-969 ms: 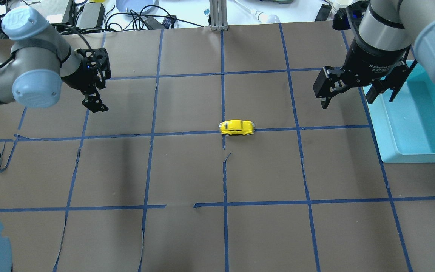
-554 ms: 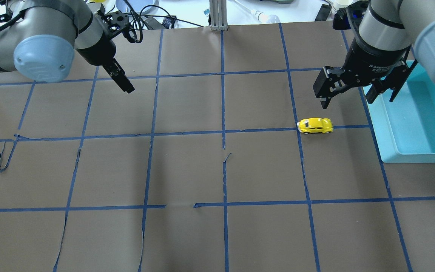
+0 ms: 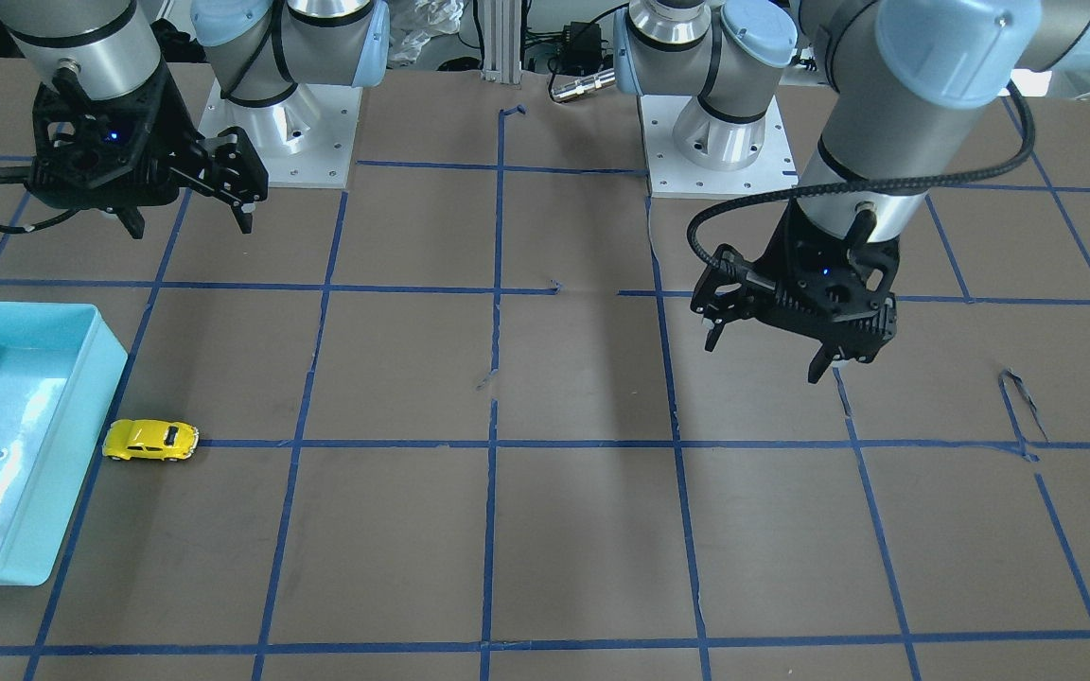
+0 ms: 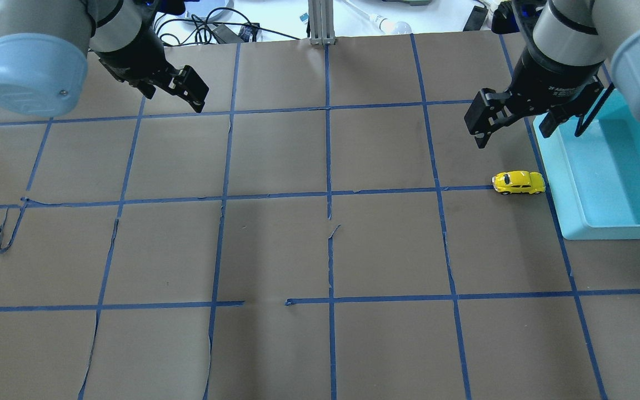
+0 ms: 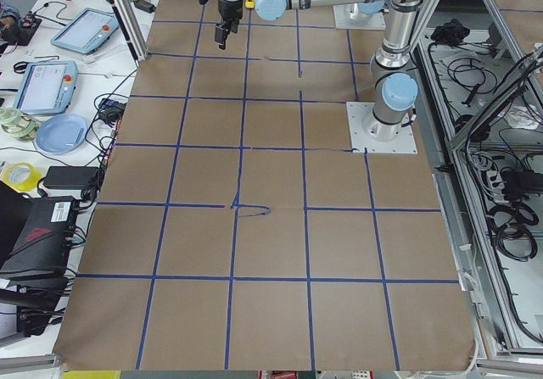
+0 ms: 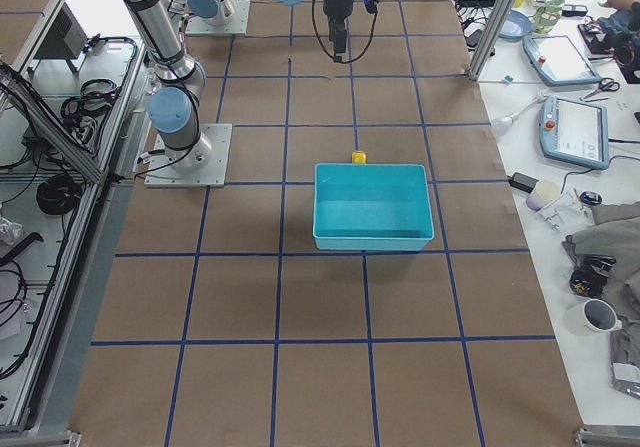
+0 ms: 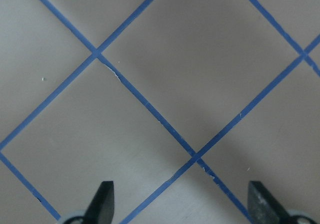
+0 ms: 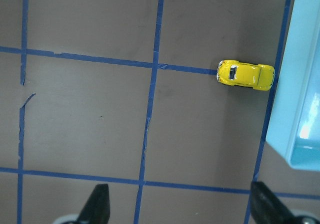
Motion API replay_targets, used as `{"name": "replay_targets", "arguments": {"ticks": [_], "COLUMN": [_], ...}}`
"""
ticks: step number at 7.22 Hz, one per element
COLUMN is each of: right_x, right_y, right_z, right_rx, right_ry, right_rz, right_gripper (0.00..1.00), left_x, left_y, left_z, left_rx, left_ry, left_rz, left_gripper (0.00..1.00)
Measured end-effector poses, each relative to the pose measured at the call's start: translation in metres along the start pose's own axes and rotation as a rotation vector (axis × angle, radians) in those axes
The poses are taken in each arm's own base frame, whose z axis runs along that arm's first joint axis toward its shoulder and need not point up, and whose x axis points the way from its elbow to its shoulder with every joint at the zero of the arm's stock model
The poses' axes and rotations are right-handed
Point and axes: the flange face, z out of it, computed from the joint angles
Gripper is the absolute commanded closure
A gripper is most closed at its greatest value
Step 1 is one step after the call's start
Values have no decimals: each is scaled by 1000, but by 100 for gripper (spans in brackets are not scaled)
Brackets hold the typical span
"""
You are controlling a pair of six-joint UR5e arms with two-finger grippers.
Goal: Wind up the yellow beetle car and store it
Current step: 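Lower the right gripper onto the rolled car and grasp it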
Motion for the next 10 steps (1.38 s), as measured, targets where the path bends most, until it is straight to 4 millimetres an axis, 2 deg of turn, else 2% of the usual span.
{"name": "replay_targets", "arguments": {"ticks": [2, 4, 7, 10], "right_x": [32, 67, 116, 132], "right_y": [-24, -45, -79, -101], "right_z": [30, 67, 146, 223], "right_rx": [3, -5, 16, -32], "right_ry": [-12, -25, 9, 10], "right_rz": [-258, -536, -910, -1207], "right_gripper": [0, 0, 0, 0], "left_x": [6, 13, 19, 13], "left_y": [25, 46, 60, 59], "left_z": [-36, -52, -58, -60], "left_rx": [-14, -41, -55, -19], "left_ry": [-29, -31, -30, -40], "left_rz": [-103, -254, -364, -328], "left_gripper": [0, 0, 0, 0]}}
